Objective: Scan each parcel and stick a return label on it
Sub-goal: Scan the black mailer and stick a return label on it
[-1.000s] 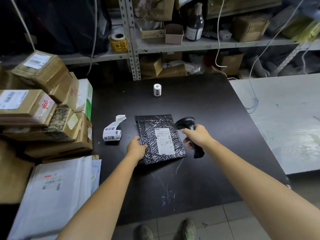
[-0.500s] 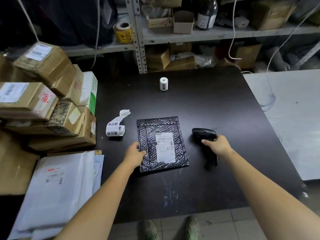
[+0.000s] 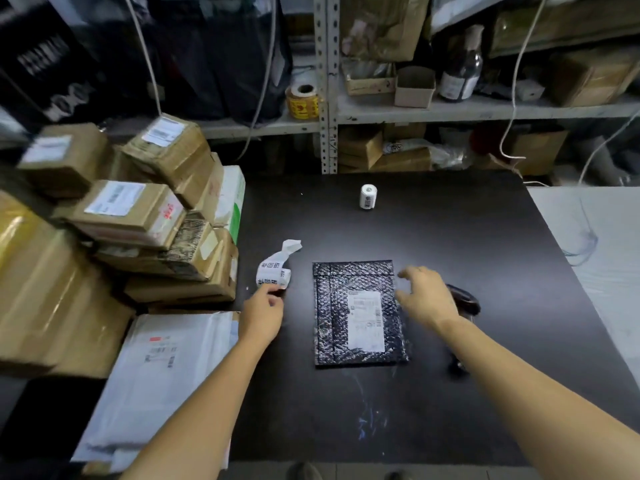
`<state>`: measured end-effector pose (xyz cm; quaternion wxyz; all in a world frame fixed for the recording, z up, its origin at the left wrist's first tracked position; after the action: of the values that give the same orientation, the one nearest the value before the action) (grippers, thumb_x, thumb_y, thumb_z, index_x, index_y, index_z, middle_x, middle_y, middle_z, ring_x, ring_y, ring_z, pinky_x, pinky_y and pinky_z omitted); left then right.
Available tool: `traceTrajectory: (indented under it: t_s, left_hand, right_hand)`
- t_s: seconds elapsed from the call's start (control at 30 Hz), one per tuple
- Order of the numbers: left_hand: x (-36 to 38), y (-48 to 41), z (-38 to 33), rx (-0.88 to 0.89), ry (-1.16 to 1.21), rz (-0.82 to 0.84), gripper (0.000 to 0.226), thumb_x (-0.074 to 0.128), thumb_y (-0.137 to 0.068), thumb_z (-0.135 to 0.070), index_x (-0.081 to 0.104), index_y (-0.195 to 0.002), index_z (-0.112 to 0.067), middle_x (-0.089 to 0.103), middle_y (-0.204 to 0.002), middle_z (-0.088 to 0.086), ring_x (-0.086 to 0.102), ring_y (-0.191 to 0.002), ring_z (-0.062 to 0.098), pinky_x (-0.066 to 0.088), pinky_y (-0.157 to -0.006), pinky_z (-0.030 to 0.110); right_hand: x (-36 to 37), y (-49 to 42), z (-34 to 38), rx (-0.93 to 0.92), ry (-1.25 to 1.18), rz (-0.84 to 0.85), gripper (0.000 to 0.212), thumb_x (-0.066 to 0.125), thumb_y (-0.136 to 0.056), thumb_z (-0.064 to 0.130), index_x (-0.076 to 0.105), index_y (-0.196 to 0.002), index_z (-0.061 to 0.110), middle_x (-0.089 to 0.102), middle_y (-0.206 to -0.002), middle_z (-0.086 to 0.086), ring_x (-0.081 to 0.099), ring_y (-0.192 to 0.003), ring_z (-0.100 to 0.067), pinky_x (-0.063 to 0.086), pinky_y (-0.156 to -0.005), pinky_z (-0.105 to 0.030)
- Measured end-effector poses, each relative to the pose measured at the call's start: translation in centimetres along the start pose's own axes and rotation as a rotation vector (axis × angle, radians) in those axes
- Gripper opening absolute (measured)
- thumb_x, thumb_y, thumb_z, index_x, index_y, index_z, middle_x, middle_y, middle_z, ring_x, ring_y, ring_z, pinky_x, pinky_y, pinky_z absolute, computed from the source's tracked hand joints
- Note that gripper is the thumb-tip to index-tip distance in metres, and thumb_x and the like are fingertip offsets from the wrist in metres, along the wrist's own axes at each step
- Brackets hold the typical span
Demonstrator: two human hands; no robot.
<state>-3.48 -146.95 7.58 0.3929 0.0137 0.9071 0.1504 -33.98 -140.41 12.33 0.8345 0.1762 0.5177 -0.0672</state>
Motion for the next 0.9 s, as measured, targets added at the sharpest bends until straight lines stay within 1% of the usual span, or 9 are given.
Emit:
traceTrajectory:
  t_s: [0.03, 0.1, 0.2, 0.3, 0.43, 0.5, 0.6, 0.77, 0.9]
  left_hand:
    - [-0.9, -0.5, 0.6, -0.013, 0.003, -0.049, 0.028, 0.049, -0.091, -0.014, 0.063, -0.112, -0.028, 0.069, -0.089, -0.001, 0.057, -0.070, 0.009, 0.043, -0.061, 0.025]
    - [-2.2, -1.5, 1.9, -0.059, 0.025, -0.082, 0.028, 0.051, -0.092, -0.014, 0.062, -0.115, -0.023, 0.068, -0.097, 0.003, 0.061, -0.079, 0.015, 0.044, -0.068, 0.026]
    - [-2.7, -3.5, 3.7, -0.124, 0.054, -0.012, 0.035, 0.059, -0.092, -0.015, 0.058, -0.127, -0.013, 0.066, -0.120, 0.008, 0.062, -0.108, 0.024, 0.047, -0.093, 0.033]
    - [-1.8, -5.0, 4.4, -0.118, 0.083, 0.067, 0.047, 0.063, -0.092, -0.020, 0.051, -0.137, -0.012, 0.059, -0.133, 0.006, 0.057, -0.120, 0.026, 0.047, -0.101, 0.040]
    - [-0.1, -6.6, 4.4, -0.077, 0.287, 0.049, 0.025, 0.061, -0.093, -0.016, 0.057, -0.117, -0.017, 0.065, -0.118, 0.003, 0.063, -0.105, 0.029, 0.054, -0.088, 0.052]
    - [0.3, -7.3, 4.5, -0.111, 0.368, -0.008, 0.011, 0.061, -0.093, -0.015, 0.059, -0.101, -0.021, 0.066, -0.105, 0.001, 0.065, -0.098, 0.029, 0.055, -0.086, 0.052]
    - [0.5, -7.7, 4.6, -0.199, 0.525, -0.038, 0.012, 0.063, -0.091, -0.014, 0.059, -0.087, -0.024, 0.067, -0.095, 0.008, 0.063, -0.083, 0.025, 0.056, -0.082, 0.045]
    - [0.2, -8.0, 3.9, -0.033, 0.480, -0.039, 0.011, 0.066, -0.089, -0.009, 0.060, -0.086, -0.019, 0.063, -0.082, -0.005, 0.059, -0.077, 0.012, 0.047, -0.070, 0.012]
    - [-0.4, -8.1, 3.4, 0.012, 0.505, 0.064, 0.013, 0.065, -0.090, -0.009, 0.062, -0.093, -0.022, 0.069, -0.091, 0.002, 0.063, -0.084, 0.013, 0.050, -0.079, 0.025]
  right_hand:
    - [1.2, -0.3, 2.3, -0.040, -0.027, 0.045, 0.038, 0.062, -0.090, 0.025, 0.061, -0.126, 0.012, 0.062, -0.127, -0.010, 0.056, -0.118, -0.028, 0.046, -0.098, -0.037]
    - [3.9, -0.9, 6.6, -0.083, -0.079, 0.136, 0.037, 0.061, -0.092, 0.029, 0.062, -0.125, 0.014, 0.065, -0.126, -0.006, 0.060, -0.115, -0.024, 0.049, -0.095, -0.034]
    - [7.7, -2.6, 11.8, -0.111, -0.123, 0.214, 0.035, 0.060, -0.091, 0.030, 0.063, -0.123, 0.016, 0.068, -0.121, -0.006, 0.062, -0.111, -0.026, 0.050, -0.093, -0.034]
    - [10.2, -4.6, 15.6, -0.157, -0.154, 0.219, 0.030, 0.059, -0.090, 0.027, 0.065, -0.118, 0.015, 0.067, -0.121, -0.008, 0.061, -0.113, -0.029, 0.049, -0.094, -0.036]
    - [11.8, -7.3, 18.9, -0.285, -0.123, 0.095, 0.026, 0.059, -0.091, 0.025, 0.065, -0.113, 0.013, 0.058, -0.121, -0.010, 0.050, -0.116, -0.030, 0.048, -0.091, -0.040]
    - [12.3, -8.2, 19.7, -0.317, -0.111, 0.042, 0.026, 0.060, -0.091, 0.024, 0.062, -0.114, 0.013, 0.053, -0.120, -0.008, 0.043, -0.117, -0.028, 0.048, -0.089, -0.041]
    - [12.8, -8.8, 20.0, -0.343, -0.094, 0.001, 0.032, 0.062, -0.091, 0.025, 0.056, -0.120, 0.013, 0.050, -0.119, -0.006, 0.041, -0.116, -0.026, 0.047, -0.087, -0.040]
    - [12.7, -8.8, 19.9, -0.461, -0.091, -0.039, 0.020, 0.063, -0.091, 0.020, 0.065, -0.110, 0.014, 0.052, -0.112, -0.004, 0.044, -0.110, -0.026, 0.048, -0.078, -0.037]
    - [12.4, -8.9, 20.0, -0.551, -0.034, 0.009, 0.018, 0.063, -0.093, 0.023, 0.073, -0.108, 0.020, 0.061, -0.108, -0.002, 0.050, -0.104, -0.026, 0.044, -0.084, -0.035]
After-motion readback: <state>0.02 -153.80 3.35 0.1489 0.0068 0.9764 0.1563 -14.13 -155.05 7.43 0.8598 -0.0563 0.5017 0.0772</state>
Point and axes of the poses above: each hand's wrist, its own y-axis away from the middle knuckle, its own x-axis out of the palm, z = x × y, the point moved 1 cm from there along -y, towards the middle knuckle
